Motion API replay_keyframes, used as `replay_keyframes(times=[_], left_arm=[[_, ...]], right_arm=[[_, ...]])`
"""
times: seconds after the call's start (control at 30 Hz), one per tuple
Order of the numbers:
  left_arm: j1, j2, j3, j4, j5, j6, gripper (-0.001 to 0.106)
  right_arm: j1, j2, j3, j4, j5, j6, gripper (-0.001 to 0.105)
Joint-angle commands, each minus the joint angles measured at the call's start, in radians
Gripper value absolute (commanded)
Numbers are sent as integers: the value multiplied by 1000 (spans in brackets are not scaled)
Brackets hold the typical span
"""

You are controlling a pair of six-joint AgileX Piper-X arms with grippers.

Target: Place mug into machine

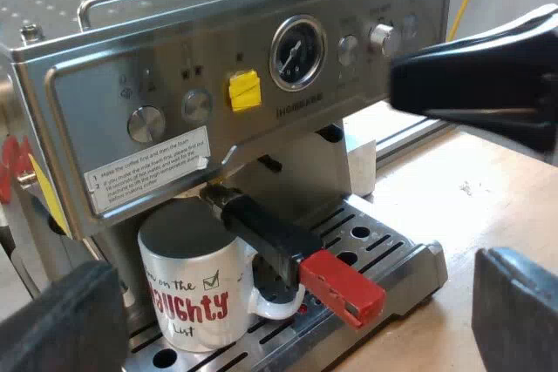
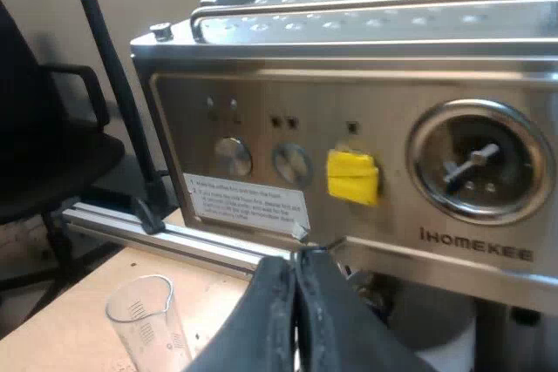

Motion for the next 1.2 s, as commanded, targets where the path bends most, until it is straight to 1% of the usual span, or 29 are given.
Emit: replay_keyframes(times=[0.03, 0.13, 0.23, 0.27, 0.3, 0.5, 0.7, 0.97, 1.13, 1.2], left_arm=[[-3, -6, -7, -6, 1, -4, 81], [-3, -6, -7, -6, 1, -4, 81], [-3, -6, -7, -6, 1, -4, 81], [-3, -6, -7, -6, 1, -4, 81], [-3, -6, -7, -6, 1, -4, 81], [-3, -6, -7, -6, 1, -4, 81], [-3, -6, -7, -6, 6, -4, 81], [-3, -6, -7, -6, 6, -4, 81], [-3, -6, -7, -6, 6, -4, 81], [-3, -6, -7, -6, 6, -4, 81]], right_arm=[[-2, 78, -75, 10, 43, -7, 0], [-2, 138, -125, 26, 92, -7, 0], [-12, 171, -152, 25, 99, -7, 0], [-30, 216, -195, 31, 107, -7, 0], [-42, 234, -215, 36, 116, -7, 0], [-102, 298, -284, 38, 101, -7, 0], [-144, 319, -288, 113, 94, 0, 0], [-201, 324, -288, 114, 122, 0, 0], [-194, 319, -288, 114, 123, 0, 0], [-167, 302, -288, 135, 117, 0, 0]])
